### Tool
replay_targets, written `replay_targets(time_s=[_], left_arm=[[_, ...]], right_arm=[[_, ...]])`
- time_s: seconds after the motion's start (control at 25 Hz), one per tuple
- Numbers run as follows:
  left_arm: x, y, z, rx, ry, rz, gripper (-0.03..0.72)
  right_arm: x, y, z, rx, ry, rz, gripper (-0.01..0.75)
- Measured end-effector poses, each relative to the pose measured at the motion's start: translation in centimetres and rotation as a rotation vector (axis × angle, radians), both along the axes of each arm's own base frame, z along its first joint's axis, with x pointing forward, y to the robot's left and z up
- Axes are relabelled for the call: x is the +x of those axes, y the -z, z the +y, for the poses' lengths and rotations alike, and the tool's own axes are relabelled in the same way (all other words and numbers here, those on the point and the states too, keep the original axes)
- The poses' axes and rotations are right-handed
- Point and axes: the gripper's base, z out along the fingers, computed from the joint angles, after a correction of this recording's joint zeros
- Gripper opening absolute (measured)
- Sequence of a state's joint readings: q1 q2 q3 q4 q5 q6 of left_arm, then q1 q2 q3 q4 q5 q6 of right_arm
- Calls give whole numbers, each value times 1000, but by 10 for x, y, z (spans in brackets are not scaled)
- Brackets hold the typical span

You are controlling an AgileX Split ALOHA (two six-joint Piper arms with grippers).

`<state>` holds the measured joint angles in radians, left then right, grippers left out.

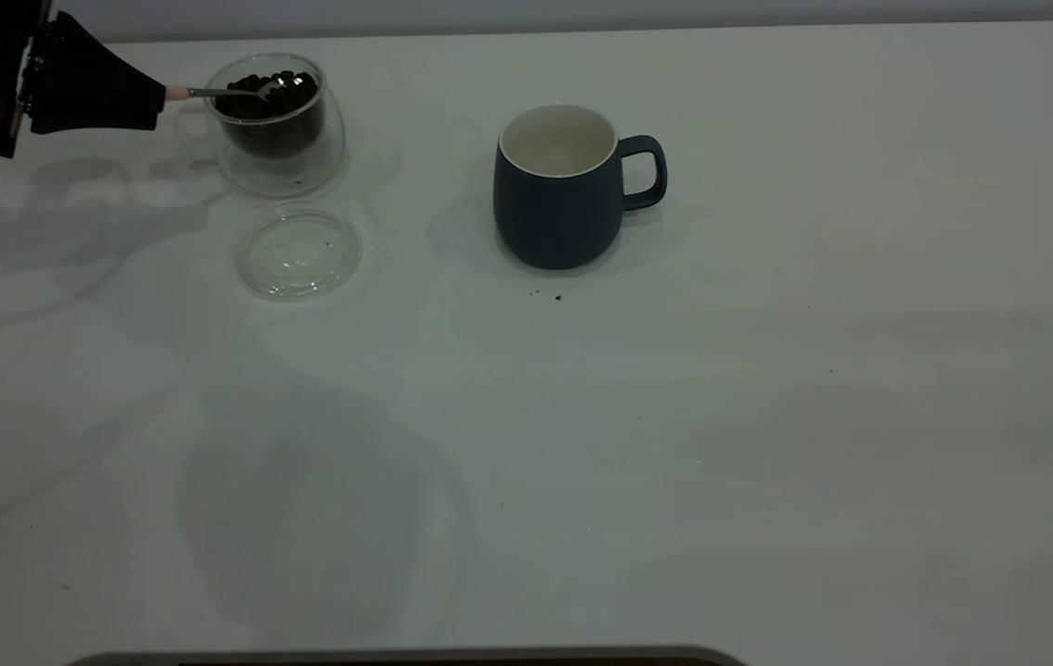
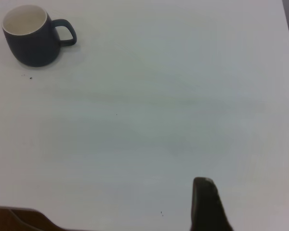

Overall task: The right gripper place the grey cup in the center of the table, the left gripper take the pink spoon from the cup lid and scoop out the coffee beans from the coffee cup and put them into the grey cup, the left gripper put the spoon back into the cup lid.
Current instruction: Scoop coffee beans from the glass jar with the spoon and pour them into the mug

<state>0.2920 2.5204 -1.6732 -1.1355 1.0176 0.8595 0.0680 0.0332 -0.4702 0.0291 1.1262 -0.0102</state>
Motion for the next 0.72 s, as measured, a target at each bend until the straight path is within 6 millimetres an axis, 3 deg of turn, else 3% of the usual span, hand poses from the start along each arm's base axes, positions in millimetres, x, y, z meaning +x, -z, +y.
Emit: replay_targets(time_s=[0.44,0.72], left_arm=[[-10,-6,24,-92,-4,19,123],[-11,-8,25,-116,-2,20,123]], right_arm=[[0,0,0,0,0,0,482],[0,0,0,0,0,0,482]])
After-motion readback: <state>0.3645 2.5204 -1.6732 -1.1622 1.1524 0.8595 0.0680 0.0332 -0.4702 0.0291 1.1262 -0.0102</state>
